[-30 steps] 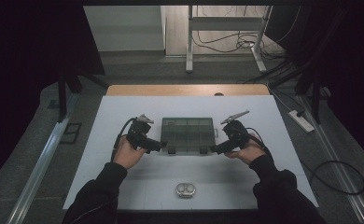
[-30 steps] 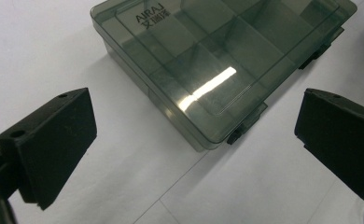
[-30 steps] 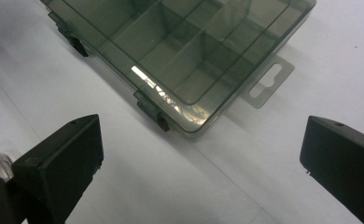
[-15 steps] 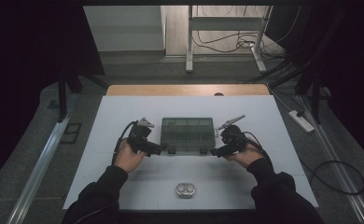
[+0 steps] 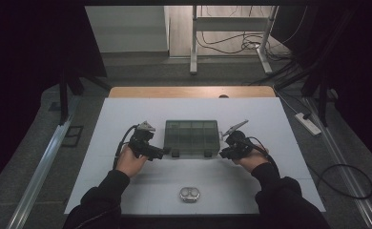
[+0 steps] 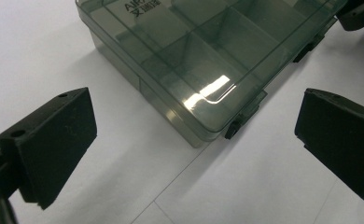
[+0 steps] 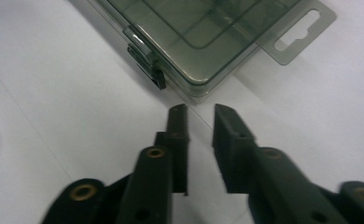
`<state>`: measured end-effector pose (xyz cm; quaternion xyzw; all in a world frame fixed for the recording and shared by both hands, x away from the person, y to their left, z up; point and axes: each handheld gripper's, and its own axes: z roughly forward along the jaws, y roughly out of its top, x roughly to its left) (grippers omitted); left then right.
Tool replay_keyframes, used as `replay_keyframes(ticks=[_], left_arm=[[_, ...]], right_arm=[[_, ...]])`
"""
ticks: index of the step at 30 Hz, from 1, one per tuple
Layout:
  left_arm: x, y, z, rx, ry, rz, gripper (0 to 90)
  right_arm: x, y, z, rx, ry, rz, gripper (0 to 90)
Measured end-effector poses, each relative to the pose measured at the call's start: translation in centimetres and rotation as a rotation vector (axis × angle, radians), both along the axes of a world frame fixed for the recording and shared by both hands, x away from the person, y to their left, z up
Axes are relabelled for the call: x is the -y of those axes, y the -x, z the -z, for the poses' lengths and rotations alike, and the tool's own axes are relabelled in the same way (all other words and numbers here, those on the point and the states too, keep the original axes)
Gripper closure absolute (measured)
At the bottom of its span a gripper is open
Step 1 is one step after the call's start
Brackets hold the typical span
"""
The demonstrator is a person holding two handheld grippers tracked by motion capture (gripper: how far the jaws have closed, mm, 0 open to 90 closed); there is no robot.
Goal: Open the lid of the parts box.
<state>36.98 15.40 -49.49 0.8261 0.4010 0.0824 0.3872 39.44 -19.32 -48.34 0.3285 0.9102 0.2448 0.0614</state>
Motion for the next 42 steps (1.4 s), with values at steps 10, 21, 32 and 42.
replay_keyframes(ticks=[10,21,32,42], left_arm=[[0.2,0.1,-0.1,0.037,-0.020,0.002,0.0],[0.3,0.0,0.1,0.033,-0.052,-0.004,0.0],[0.4,0.0,0.1,0.012,-0.054,-0.014,0.0],[0.4,0.1,0.1,-0.002,-0.061,-0.024,0.0]], right_arm=[[0.0,-0.6,1.0,-0.044,-0.001,-0.011,89.5],[-0.5,-0.9,1.9,-0.035,0.034,-0.018,89.5],[-0.2,-0.7,1.2,-0.018,-0.007,-0.008,89.5],[0.1,-0.4,0.5,0.001,-0.032,-0.010,89.5]])
